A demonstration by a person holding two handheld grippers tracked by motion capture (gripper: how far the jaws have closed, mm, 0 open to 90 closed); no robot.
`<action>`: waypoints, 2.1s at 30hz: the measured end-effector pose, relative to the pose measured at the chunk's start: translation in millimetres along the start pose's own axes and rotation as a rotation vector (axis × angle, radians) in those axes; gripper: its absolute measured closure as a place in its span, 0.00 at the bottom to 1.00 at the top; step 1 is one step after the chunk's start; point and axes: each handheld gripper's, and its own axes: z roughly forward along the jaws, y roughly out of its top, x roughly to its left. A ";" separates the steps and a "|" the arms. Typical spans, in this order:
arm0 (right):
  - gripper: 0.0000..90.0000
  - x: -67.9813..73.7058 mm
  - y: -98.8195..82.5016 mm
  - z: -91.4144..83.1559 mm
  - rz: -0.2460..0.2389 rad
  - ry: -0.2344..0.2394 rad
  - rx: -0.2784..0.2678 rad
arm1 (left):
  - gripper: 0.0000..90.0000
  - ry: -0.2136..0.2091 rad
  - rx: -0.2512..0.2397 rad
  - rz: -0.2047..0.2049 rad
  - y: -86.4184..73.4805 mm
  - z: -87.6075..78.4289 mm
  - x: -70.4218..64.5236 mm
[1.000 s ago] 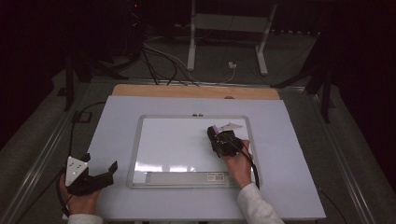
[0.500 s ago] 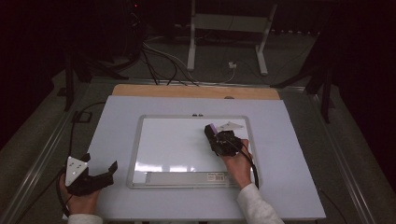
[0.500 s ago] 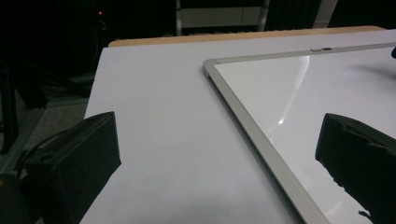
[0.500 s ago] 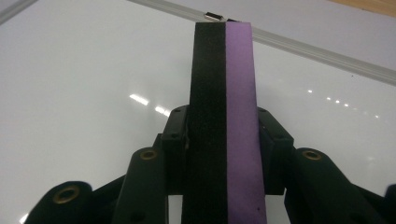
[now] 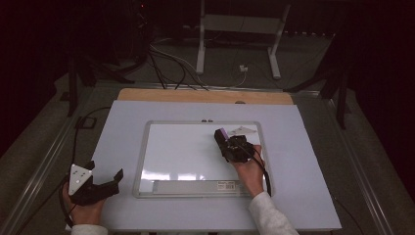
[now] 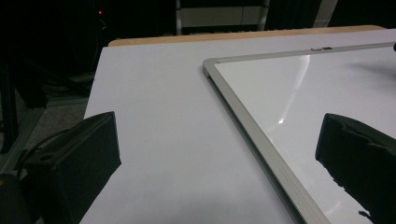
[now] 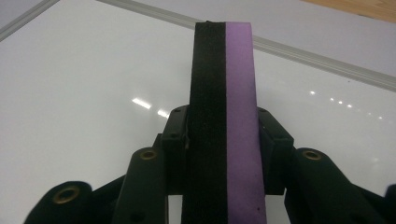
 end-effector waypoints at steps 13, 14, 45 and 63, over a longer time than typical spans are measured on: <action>0.70 -6.4 4.8 -2.0 0.018 -0.019 -0.015 | 0.01 0.002 -0.002 -0.001 0.1 -0.4 0.3; 0.70 -7.4 5.1 -2.0 0.021 -0.021 -0.016 | 0.01 0.002 -0.001 -0.001 0.1 -0.5 0.3; 0.69 -59.7 2.6 5.5 0.157 -0.139 -0.003 | 0.01 0.004 0.000 -0.001 0.1 -0.4 0.3; 0.68 -92.0 -9.0 15.2 0.250 -0.240 0.064 | 0.01 0.002 0.003 0.001 -0.2 0.0 0.2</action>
